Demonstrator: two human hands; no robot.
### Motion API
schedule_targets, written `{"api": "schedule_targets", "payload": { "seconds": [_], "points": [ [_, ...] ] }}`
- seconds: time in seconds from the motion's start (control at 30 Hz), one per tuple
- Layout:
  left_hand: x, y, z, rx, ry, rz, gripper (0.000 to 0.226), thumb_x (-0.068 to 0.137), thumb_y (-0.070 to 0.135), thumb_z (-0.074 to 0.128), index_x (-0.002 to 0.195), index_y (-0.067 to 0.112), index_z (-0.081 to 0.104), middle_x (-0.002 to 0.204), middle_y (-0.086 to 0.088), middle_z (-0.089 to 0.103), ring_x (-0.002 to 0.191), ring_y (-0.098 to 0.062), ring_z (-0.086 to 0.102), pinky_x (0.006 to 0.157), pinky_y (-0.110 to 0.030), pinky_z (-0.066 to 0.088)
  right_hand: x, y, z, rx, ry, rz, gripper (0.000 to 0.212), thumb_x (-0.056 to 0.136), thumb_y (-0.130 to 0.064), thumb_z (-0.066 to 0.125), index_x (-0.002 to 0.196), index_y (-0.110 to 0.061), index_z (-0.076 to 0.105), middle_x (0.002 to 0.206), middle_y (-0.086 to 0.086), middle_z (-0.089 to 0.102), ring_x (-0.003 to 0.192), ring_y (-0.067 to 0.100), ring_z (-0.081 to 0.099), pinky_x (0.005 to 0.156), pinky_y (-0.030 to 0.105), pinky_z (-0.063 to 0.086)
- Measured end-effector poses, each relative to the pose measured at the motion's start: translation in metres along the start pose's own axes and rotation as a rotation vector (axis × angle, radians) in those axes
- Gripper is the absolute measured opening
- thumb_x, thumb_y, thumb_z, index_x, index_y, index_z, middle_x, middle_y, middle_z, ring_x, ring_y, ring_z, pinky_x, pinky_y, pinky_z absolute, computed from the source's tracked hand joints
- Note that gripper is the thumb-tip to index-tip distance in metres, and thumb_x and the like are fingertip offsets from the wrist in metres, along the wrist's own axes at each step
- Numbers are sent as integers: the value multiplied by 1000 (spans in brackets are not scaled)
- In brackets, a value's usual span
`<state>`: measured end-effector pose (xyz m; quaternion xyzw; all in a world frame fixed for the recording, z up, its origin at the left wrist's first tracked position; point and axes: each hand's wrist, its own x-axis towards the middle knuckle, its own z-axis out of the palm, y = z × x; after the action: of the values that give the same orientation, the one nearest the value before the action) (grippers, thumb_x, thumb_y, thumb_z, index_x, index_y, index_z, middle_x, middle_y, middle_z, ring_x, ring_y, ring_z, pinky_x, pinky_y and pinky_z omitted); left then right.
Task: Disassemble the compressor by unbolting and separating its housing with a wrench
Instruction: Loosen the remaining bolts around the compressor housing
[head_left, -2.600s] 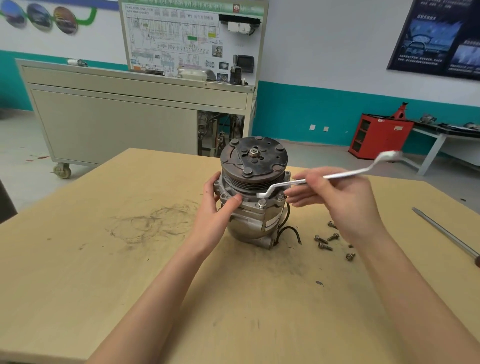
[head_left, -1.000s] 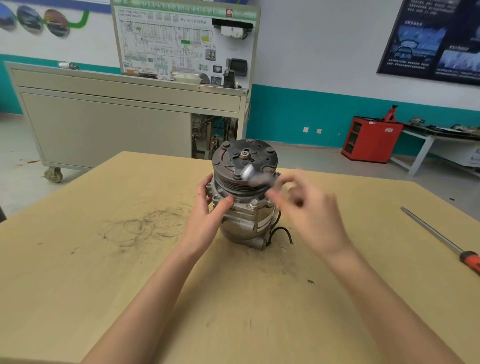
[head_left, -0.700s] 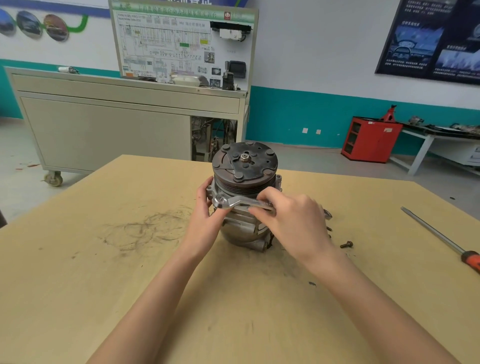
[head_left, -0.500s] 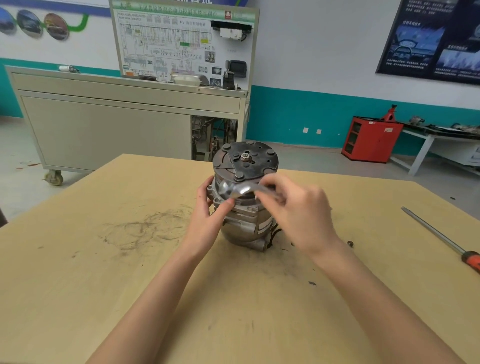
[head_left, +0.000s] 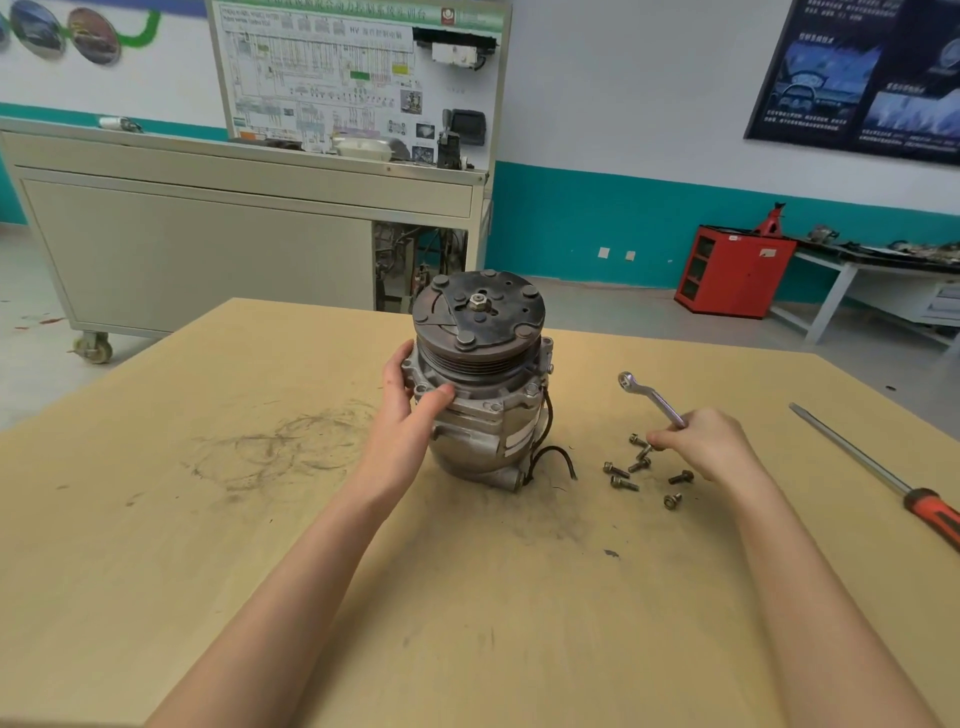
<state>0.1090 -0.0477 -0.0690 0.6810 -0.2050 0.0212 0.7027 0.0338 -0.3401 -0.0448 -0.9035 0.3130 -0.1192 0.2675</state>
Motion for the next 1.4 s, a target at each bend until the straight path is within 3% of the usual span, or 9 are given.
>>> {"api": "schedule_targets", "payload": {
  "seconds": [0.2, 0.33, 0.47, 0.7, 0.8, 0.9, 1.03, 1.2, 1.4],
  "points": [
    [12, 5, -8, 27, -76, -29, 75, 81, 36, 46, 150, 32, 19, 140, 9, 42, 102, 7, 48, 87, -15, 43, 10, 6, 19, -178, -42, 51, 25, 78, -24, 70, 65, -10, 54, 62, 4, 50, 59, 23, 48, 50, 27, 30],
    [22, 5, -15, 87, -127, 13, 75, 72, 38, 41, 145, 26, 31, 117, 12, 56, 72, 10, 50, 61, -12, 43, 9, 9, 24, -189, -52, 63, 20, 79, -26, 68, 76, -9, 58, 70, 5, 54, 68, 26, 52, 52, 27, 32],
    [22, -3, -13, 55, -86, 37, 71, 73, 41, 41, 142, 30, 35, 103, 25, 59, 68, 5, 49, 60, -20, 39, 5, 10, 23, -190, 37, 35, 28, 87, -34, 59, 74, -9, 58, 67, 4, 53, 71, 28, 54, 54, 29, 33],
    [15, 2, -9, 16, -60, 52, 64, 85, 35, 43, 146, 31, 26, 123, 27, 48, 90, 23, 52, 68, -1, 42, -42, -35, -14, 814, 488, -297, 33, 99, -22, 36, 72, -23, 54, 71, -6, 52, 69, 6, 50, 64, 27, 39],
    [13, 4, -7, 25, -52, 61, 49, 101, 17, 39, 147, 28, 25, 124, 24, 46, 92, 24, 51, 69, 1, 41, -72, -55, -26, 644, 492, -531, 33, 103, -26, 36, 82, -23, 62, 71, -7, 48, 60, -4, 46, 57, 11, 33],
    [12, 4, -7, 38, -43, 43, 49, 102, 16, 35, 148, 28, 25, 140, 10, 44, 109, 12, 49, 73, 0, 41, -99, -73, -34, 747, 337, -671, 28, 100, -29, 40, 82, -23, 61, 71, 4, 64, 54, 9, 54, 50, 19, 44],
    [10, 7, -7, 32, -51, 26, 49, 102, 19, 36, 148, 30, 25, 136, 13, 42, 99, 23, 48, 69, 1, 40, -125, -88, -26, 1058, 215, -771, 17, 98, -23, 44, 86, -16, 54, 86, 7, 72, 62, 22, 69, 56, 26, 56],
    [8, 8, -6, 30, -34, 26, 48, 102, 20, 36, 148, 31, 25, 137, 15, 41, 117, 3, 47, 94, -14, 38, -138, -92, 17, 1079, 472, -1027, 8, 96, -33, 54, 91, -33, 60, 85, -2, 71, 69, 21, 72, 60, 31, 58],
    [8, 10, -6, 43, -13, 26, 48, 101, 16, 38, 147, 27, 28, 144, 6, 42, 126, -11, 45, 104, -31, 39, -131, -90, 46, 639, 613, -1336, 20, 96, -24, 54, 95, -5, 53, 98, 17, 69, 84, 22, 72, 61, 36, 60]
  ]
}}
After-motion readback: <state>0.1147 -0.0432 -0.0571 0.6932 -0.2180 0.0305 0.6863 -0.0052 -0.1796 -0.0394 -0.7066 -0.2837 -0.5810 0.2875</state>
